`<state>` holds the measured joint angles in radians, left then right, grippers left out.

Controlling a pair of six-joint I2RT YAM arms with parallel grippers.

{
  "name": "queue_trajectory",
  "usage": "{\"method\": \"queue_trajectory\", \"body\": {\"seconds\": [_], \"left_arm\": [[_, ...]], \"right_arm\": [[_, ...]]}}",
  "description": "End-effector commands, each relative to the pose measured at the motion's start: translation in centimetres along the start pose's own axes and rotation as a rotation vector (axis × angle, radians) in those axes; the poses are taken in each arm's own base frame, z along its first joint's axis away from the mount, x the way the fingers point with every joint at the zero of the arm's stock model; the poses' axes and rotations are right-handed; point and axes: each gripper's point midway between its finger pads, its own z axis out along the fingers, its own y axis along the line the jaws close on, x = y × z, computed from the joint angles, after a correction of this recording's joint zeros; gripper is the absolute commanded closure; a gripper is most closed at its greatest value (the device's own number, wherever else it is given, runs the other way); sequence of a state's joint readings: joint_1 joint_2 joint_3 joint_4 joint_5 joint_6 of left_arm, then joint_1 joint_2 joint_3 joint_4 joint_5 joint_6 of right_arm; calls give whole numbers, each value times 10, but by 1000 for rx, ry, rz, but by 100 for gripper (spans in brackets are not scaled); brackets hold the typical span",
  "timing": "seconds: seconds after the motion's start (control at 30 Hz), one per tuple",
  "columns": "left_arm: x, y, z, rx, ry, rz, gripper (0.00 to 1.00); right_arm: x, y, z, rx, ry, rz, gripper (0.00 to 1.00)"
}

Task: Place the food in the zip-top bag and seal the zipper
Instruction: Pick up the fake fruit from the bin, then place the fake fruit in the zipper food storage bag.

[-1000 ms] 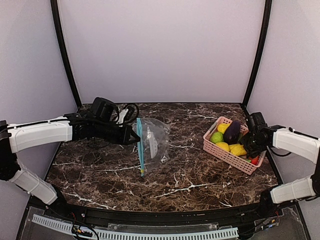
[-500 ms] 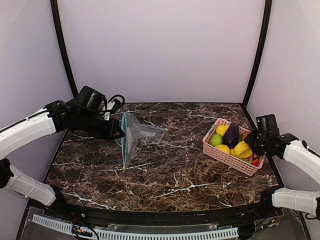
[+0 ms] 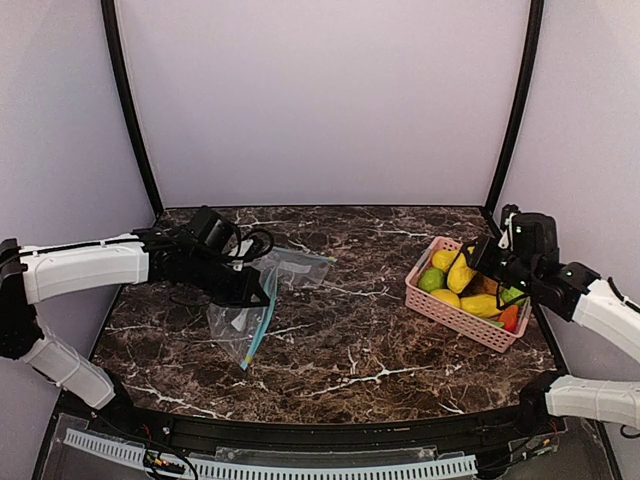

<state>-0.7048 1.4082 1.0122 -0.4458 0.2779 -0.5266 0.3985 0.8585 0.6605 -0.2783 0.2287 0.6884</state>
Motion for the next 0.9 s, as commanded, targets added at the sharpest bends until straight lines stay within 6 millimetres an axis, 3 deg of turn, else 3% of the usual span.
{"method": "queue_trajectory", "body": {"seconds": [0.0,0.17,0.4,0.6,0.87], "left_arm": [[-19,-30,6,162,-62,-12,99],[-25,-42,14,234,-70,-31,99],[-26,-53,13,307,-69,-58,99],[-26,-62,10,363,-66,-64,99],[-26,-70,5,402,-58,-67,99]], "right_arm": [[-11,76,-7,-214,-58,-103,62],[-2,153,-13,-404,-74,-130,62],[17,243,-31,-633,-86,-158,62],[35,296,-46,-773,-104,-200,62],[64,344,-51,-894,-106,-291,61]]}}
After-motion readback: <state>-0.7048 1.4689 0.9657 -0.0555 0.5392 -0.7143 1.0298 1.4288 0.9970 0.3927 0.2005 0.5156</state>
